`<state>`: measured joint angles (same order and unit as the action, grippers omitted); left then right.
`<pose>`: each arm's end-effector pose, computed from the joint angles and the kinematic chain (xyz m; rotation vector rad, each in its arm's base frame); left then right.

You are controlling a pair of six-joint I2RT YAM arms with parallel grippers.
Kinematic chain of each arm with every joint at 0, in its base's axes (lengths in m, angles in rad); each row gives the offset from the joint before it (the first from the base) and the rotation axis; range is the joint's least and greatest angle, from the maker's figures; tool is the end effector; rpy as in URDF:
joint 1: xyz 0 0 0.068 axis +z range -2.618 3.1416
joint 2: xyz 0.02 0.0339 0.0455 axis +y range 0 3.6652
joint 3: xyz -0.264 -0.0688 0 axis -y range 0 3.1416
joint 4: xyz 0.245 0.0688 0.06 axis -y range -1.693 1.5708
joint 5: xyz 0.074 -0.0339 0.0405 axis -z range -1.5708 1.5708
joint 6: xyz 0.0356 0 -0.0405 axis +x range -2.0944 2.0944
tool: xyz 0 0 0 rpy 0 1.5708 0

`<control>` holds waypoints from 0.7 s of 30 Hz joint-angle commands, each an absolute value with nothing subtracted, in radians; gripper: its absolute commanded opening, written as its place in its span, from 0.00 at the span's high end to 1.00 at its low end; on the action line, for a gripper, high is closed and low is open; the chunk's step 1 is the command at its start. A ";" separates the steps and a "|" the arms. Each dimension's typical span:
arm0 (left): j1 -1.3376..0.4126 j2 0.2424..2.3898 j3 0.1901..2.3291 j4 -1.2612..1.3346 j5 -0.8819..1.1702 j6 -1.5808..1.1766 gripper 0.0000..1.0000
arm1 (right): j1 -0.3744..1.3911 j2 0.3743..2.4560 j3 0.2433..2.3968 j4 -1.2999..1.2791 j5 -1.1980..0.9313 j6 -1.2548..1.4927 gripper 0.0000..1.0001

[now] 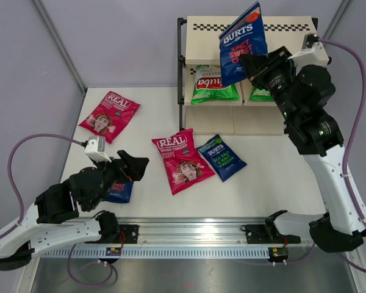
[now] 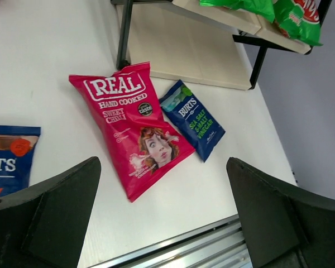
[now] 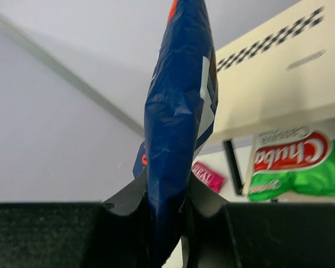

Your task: Place and organize the chips bags onto the shelf

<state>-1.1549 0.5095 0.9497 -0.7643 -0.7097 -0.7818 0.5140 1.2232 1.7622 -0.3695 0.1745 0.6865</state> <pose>0.0541 -0.0650 0.3688 -0.1380 1.8657 -0.6914 0.1920 0.1013 0.5574 0.2753 1.4348 0.8684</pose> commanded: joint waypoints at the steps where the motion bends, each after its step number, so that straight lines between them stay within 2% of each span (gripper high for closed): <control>1: -1.160 0.499 1.000 -0.837 -0.692 -0.718 0.01 | 0.378 1.305 1.911 -0.460 0.004 0.707 0.85; 14: -1.158 0.428 1.009 -0.951 -0.660 -0.637 0.01 | -0.027 1.646 2.248 -0.544 -0.328 0.706 0.84; 18: -1.160 0.400 0.985 -0.960 -0.698 -0.621 0.01 | -0.081 1.779 2.405 -0.610 -0.367 0.693 0.84; 21: -1.160 0.382 0.956 -0.956 -0.710 -0.615 0.01 | -0.118 1.828 2.443 -0.617 -0.370 0.683 0.84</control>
<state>-1.1549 0.4042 0.9718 -0.9554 -0.6796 -0.6506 -0.0906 1.8091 2.3604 -0.5976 -0.3019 0.7078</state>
